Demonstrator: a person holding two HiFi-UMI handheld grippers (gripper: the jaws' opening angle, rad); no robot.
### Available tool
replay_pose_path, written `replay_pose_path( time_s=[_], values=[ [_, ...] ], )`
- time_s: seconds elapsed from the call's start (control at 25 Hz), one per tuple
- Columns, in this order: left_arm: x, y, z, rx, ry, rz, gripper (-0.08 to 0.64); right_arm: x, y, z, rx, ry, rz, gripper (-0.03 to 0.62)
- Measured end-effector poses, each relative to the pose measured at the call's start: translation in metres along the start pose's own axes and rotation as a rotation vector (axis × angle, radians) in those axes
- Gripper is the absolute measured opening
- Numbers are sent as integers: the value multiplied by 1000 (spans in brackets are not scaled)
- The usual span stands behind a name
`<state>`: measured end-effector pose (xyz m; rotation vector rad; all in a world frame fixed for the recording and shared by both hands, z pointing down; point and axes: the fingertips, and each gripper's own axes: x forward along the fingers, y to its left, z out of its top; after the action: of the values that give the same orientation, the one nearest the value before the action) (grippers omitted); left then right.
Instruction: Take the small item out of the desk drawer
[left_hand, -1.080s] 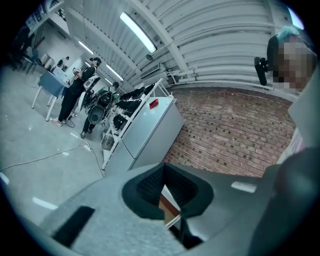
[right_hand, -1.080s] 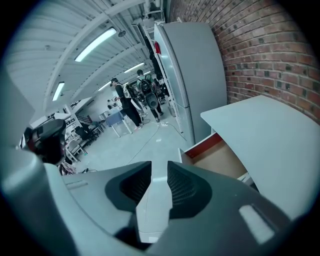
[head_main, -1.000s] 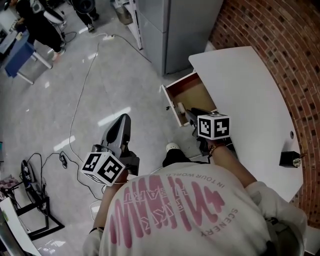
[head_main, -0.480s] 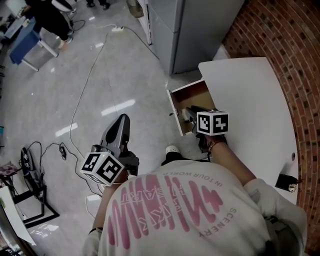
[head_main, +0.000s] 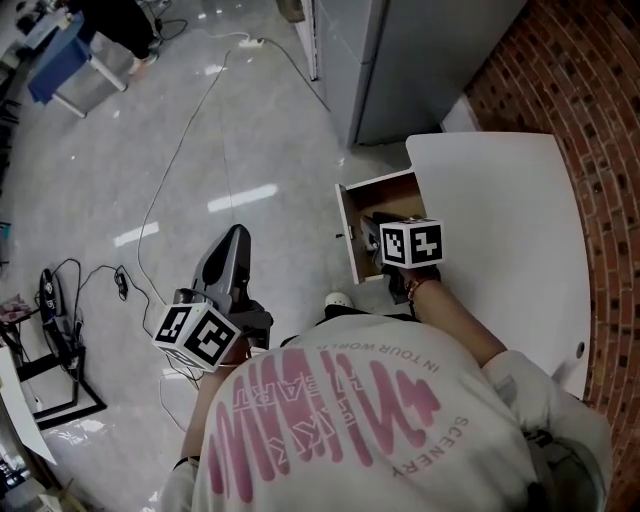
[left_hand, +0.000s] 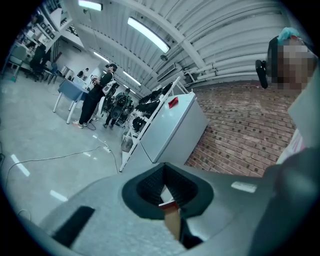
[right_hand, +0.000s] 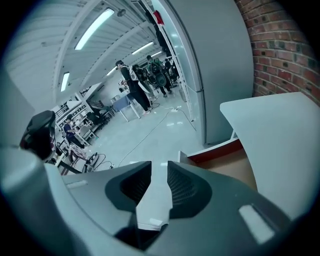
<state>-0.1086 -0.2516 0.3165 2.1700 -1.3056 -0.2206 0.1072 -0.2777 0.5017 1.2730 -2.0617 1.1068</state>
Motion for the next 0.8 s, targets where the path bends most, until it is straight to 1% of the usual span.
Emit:
replay_pose_path(
  time_s=[0.24,0.44,0.6,0.8],
  values=[
    [12,0,-12,4,-6,53,5,25,-22,-16,-2,72,19,110],
    [12,11,-30,2,46,96,5,44,-34,-30,10,117,12,110],
    [13,27,-44,-38,70,148,5,58,-42,-42,3,162,5,112],
    [14,33,-59,-46,113,171,5,76,-50,-60,23,208,-1,118]
  ],
)
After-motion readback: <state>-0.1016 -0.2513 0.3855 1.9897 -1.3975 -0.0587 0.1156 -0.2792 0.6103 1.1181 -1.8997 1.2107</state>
